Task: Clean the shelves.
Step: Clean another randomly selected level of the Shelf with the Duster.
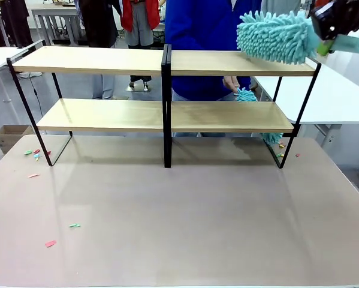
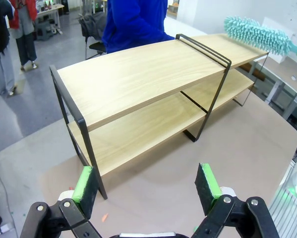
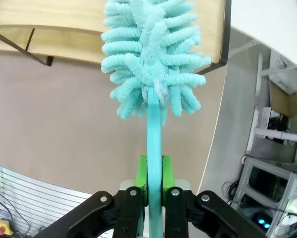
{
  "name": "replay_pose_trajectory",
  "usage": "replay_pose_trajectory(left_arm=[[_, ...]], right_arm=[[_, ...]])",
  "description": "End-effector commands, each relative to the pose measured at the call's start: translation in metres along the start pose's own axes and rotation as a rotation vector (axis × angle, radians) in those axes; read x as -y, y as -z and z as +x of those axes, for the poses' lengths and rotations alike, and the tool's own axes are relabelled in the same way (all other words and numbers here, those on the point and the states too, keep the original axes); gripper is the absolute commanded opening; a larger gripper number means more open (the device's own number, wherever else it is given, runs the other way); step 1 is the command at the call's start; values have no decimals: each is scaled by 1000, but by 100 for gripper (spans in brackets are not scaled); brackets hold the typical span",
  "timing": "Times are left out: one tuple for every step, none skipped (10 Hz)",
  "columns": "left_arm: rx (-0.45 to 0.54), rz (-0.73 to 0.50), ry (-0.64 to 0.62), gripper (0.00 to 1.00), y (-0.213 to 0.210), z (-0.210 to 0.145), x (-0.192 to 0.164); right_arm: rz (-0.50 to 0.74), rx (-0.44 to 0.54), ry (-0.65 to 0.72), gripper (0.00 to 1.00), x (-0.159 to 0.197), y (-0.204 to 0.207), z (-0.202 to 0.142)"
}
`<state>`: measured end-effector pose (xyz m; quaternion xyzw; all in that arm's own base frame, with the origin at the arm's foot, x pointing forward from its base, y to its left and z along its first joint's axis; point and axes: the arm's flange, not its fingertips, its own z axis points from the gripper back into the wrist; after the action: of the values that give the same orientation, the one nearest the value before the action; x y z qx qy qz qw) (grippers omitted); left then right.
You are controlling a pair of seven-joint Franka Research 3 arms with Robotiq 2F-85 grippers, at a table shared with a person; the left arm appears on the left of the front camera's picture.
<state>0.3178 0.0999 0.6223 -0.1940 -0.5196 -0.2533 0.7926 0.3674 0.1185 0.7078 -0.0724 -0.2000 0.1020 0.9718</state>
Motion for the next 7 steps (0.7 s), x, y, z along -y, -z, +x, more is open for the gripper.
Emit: replay_pose_trajectory(left_arm=[[-12,10,-9,100,-1,1,1],[-12,10,-9,100,-1,1,1],[-12,10,-9,100,-1,1,1],[-12,10,-9,100,-1,1,1],[-12,10,-9,100,-1,1,1],[-12,10,-9,100,-1,1,1],[-12,10,-9,100,-1,1,1]], right_arm=[[-36,-51,132,12,-10,2,5],[-58,-101,176,12,-9,5,6],[-95,-133,269,12,-4,7,8],[-156,-106,391,12,2,8,12],[-202,-71,459,12,2,11,12],[-222,-48,485,12,5,13,16],[-217,32,524,12,12,13,19]])
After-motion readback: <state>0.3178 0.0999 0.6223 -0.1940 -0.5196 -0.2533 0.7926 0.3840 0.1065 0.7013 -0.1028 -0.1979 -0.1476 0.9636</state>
